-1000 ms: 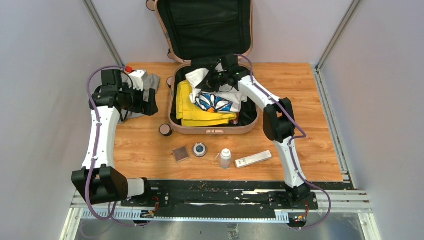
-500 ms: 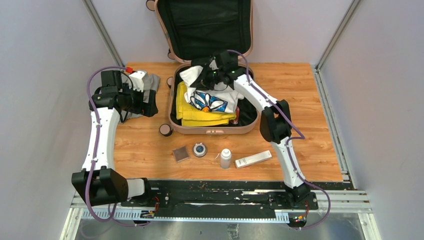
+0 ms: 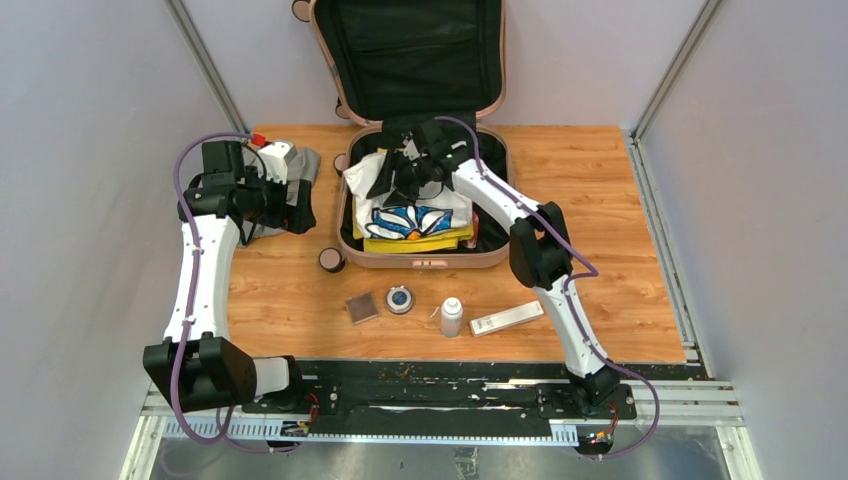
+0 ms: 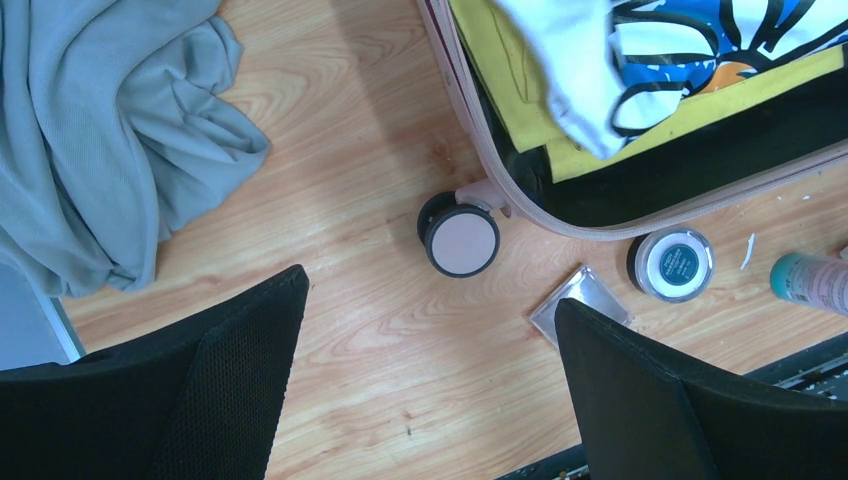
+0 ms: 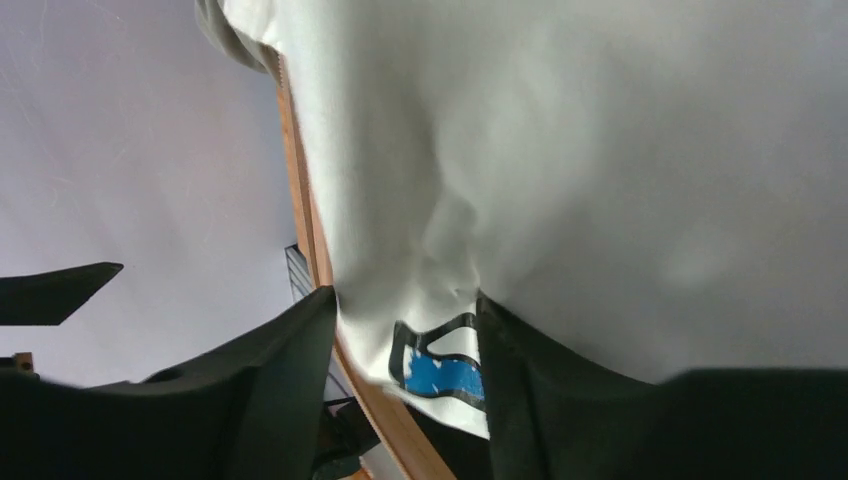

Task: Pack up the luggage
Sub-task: Place the clothes in the luggage.

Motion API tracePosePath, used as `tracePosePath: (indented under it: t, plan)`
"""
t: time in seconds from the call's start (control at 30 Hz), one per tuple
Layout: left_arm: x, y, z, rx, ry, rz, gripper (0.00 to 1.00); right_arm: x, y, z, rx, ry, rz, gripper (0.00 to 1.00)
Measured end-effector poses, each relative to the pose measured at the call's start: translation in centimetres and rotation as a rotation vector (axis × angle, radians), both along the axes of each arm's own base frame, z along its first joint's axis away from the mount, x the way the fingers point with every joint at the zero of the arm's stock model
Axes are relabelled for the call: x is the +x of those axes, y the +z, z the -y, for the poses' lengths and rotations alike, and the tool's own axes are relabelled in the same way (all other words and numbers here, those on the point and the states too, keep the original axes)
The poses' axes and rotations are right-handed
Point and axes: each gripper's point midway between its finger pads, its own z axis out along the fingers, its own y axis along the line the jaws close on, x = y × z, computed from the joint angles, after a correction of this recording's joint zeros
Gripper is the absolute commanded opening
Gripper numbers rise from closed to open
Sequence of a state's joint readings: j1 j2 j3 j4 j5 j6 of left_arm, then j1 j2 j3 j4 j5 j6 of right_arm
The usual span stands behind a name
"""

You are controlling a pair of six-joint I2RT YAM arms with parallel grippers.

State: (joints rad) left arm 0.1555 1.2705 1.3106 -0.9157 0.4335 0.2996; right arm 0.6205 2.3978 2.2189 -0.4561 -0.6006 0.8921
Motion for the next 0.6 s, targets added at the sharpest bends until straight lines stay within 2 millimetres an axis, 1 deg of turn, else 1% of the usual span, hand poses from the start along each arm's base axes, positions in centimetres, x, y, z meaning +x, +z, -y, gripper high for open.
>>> tracePosePath:
  t: [0.07, 0.1, 0.17, 0.2, 0.23, 0.3, 0.37, 0.43, 0.5, 0.6]
  plan:
    - [0.0, 0.0, 0.0, 0.000, 0.000, 0.000, 1.00, 0.4, 0.3, 0.0, 0.003, -0.003, 0.001, 0.75]
    - [0.0, 0.0, 0.0, 0.000, 0.000, 0.001, 1.00, 0.7, 0.7, 0.0, 0.009, -0.005, 0.009, 0.78]
    - [0.0, 0.1, 0.0, 0.001, 0.000, 0.002, 1.00, 1.4, 1.5, 0.1, 0.022, -0.010, 0.028, 0.79]
    - [-0.1, 0.1, 0.0, 0.002, 0.000, 0.004, 1.00, 1.8, 2.2, 0.2, 0.032, -0.014, 0.044, 0.78]
    - [-0.1, 0.1, -0.1, 0.004, 0.002, 0.005, 1.00, 2.3, 2.9, 0.5, 0.040, -0.018, 0.060, 0.74]
    - [-0.1, 0.2, -0.1, 0.007, 0.004, 0.007, 1.00, 2.9, 4.0, 0.7, 0.063, -0.021, 0.087, 0.62]
    - [-0.1, 0.2, -0.1, 0.007, 0.005, 0.008, 1.00, 3.3, 4.6, 0.8, 0.085, -0.022, 0.100, 0.49]
    - [-0.1, 0.2, -0.1, 0.007, 0.005, 0.007, 1.00, 3.4, 5.1, 0.5, 0.109, -0.020, 0.102, 0.35]
    - [-0.1, 0.2, -0.1, 0.007, 0.006, 0.007, 1.00, 3.5, 5.6, -0.4, 0.153, -0.011, 0.102, 0.24]
    - [-0.1, 0.2, -0.2, 0.009, 0.007, 0.007, 1.00, 4.1, 5.4, -2.1, 0.229, -0.002, 0.098, 0.14]
